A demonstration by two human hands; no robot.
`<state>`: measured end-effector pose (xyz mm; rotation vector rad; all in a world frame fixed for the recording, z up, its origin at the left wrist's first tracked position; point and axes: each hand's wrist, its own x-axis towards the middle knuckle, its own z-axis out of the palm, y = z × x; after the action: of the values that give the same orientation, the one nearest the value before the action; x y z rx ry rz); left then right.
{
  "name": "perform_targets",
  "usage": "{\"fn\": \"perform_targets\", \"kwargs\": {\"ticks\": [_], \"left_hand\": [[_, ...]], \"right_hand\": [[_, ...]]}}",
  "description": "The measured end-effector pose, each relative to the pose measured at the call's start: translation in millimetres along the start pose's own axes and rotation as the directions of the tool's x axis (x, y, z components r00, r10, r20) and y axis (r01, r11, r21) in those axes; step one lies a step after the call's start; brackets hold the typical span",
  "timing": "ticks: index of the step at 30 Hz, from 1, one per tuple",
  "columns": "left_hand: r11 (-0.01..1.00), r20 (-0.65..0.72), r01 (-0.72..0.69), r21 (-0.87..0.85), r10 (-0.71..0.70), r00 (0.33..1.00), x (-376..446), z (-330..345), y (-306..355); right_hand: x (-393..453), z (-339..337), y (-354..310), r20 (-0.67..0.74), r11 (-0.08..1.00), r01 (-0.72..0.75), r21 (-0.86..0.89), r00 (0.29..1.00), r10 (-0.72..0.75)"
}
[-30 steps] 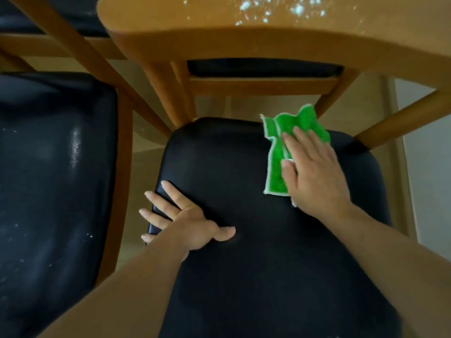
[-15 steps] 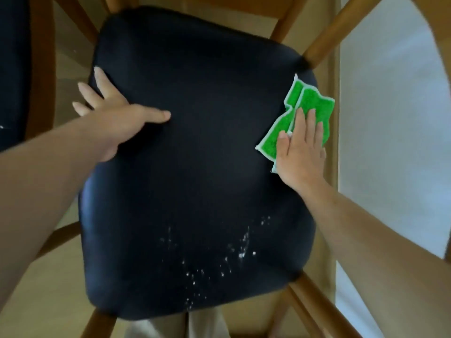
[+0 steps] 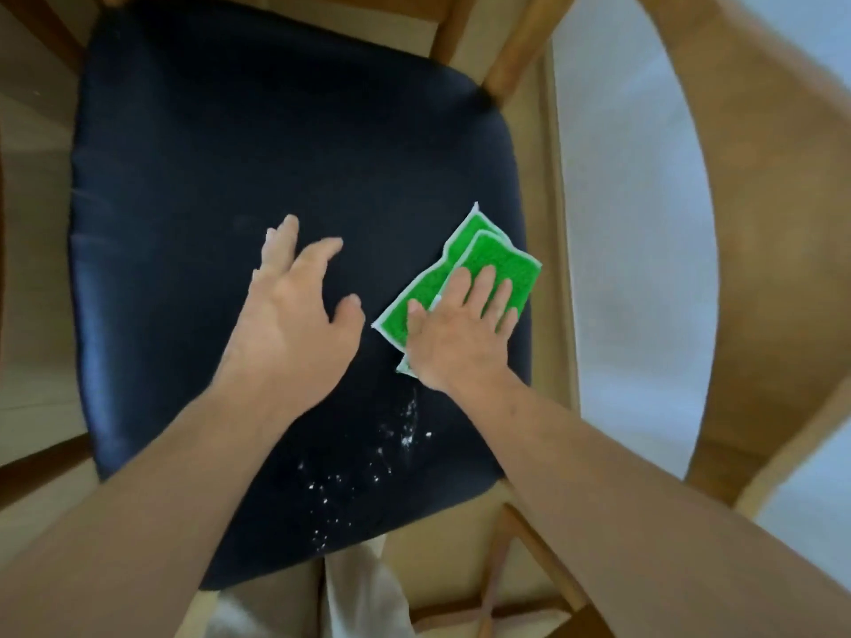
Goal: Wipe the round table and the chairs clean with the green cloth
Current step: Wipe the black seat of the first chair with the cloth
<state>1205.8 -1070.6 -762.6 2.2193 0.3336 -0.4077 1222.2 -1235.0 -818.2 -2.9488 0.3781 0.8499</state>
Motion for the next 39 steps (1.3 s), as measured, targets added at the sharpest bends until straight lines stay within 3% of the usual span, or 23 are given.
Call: {"fn": "perform_targets", "kwargs": {"ticks": [4,7,12,15,17,19,24,26,29,31,33,36,39], "left_hand": [[0.981,0.068,0.044,0.189,-0.057,0.996,-0.9,-5.6,-20.4],[0.943,0.022,0.096,0.320,-0.109,0.994,3.1,-16.3,-45.6],[0.877,0.005,0.156,0.454,-0.178,0.984,9.0,-27.1,-86.8],[0.868,0.058,0.135,0.478,-0.184,0.981,5.6,-24.6,-95.9],[0.853,0.077,0.137,0.503,-0.202,0.976,5.4,-23.8,-93.4],[0.842,0.091,0.139,0.521,-0.217,0.972,6.1,-25.0,-87.6],[0.797,0.121,0.123,0.591,-0.238,0.964,4.9,-29.8,-74.8],[0.795,0.140,0.121,0.594,-0.250,0.958,4.2,-33.7,-72.4],[0.819,0.166,0.122,0.560,-0.255,0.953,2.8,-39.1,-69.1],[0.853,0.157,0.119,0.508,-0.228,0.961,-1.4,-44.7,-68.3],[0.901,0.112,0.139,0.412,-0.201,0.973,-7.6,-50.2,-69.0],[0.932,0.031,0.190,0.310,-0.210,0.977,-18.6,-56.0,-74.4],[0.931,-0.013,0.252,0.265,-0.258,0.966,-26.5,-62.7,-81.5]], "right_hand": [[28.4,-16.4,10.2,-0.130,0.988,0.114,0.104,0.986,-0.100],[73.7,-41.1,12.8,-0.229,0.983,0.080,0.168,0.973,-0.040],[98.2,-53.0,26.3,-0.273,0.954,0.092,0.286,0.962,-0.010],[55.1,-20.0,31.5,-0.345,0.956,-0.054,0.289,0.925,0.157],[14.1,7.7,26.3,-0.319,0.933,-0.209,0.292,0.899,0.301],[-27.8,33.6,11.2,-0.284,0.933,-0.266,0.241,0.900,0.330],[-98.7,76.6,-32.8,-0.179,0.996,0.082,-0.028,0.980,-0.085],[-92.9,70.2,-23.2,-0.122,0.960,0.257,-0.113,0.955,-0.270],[-44.0,36.0,22.6,-0.056,0.852,0.498,-0.158,0.857,-0.512],[-1.0,10.4,43.3,-0.151,0.914,0.384,-0.131,0.903,-0.401],[25.6,-5.5,39.5,-0.276,0.988,0.153,0.015,0.950,-0.143],[35.3,0.7,0.4,-0.339,0.989,-0.058,0.138,0.935,0.102],[36.0,0.9,-49.2,-0.322,0.990,-0.038,0.133,0.943,0.080]]}}
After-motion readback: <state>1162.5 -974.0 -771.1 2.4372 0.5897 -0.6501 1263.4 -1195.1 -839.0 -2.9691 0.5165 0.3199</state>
